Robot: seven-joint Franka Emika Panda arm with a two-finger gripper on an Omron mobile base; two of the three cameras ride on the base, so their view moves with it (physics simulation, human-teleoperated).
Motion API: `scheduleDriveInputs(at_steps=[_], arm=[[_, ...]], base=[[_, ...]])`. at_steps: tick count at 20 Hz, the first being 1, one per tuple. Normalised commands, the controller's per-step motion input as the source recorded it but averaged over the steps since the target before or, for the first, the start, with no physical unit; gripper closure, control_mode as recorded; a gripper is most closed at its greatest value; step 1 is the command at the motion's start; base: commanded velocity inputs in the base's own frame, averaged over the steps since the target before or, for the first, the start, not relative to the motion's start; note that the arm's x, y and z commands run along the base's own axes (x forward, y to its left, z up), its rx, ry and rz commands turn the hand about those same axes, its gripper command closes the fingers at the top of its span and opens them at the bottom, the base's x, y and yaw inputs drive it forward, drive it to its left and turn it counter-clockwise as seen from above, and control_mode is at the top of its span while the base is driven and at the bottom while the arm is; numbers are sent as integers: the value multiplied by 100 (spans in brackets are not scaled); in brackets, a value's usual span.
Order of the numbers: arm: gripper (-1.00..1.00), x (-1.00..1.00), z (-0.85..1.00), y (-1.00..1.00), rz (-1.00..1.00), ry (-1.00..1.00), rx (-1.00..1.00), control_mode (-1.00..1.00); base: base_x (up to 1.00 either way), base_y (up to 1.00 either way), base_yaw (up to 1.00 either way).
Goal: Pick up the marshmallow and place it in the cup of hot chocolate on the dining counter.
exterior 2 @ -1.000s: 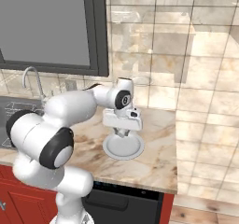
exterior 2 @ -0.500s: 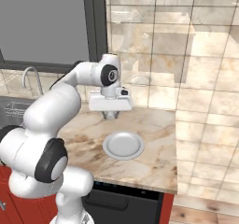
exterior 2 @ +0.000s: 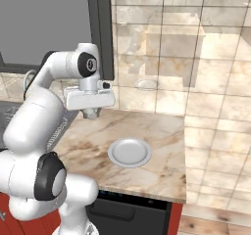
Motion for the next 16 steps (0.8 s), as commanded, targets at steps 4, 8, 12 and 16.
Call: scheduleDriveInputs(at_steps=[4,8,12,16], arm=[[100,-49,34,53,27,-4,7,-100],[100,-55,28,41,27,-12,6,-100],[100,-57,26,16,26,-11,12,-100],[100,-54,11,0,19,-19,17,-100]], base=[[0,0,0],[0,0,0],[0,0,0],[0,0,0]])
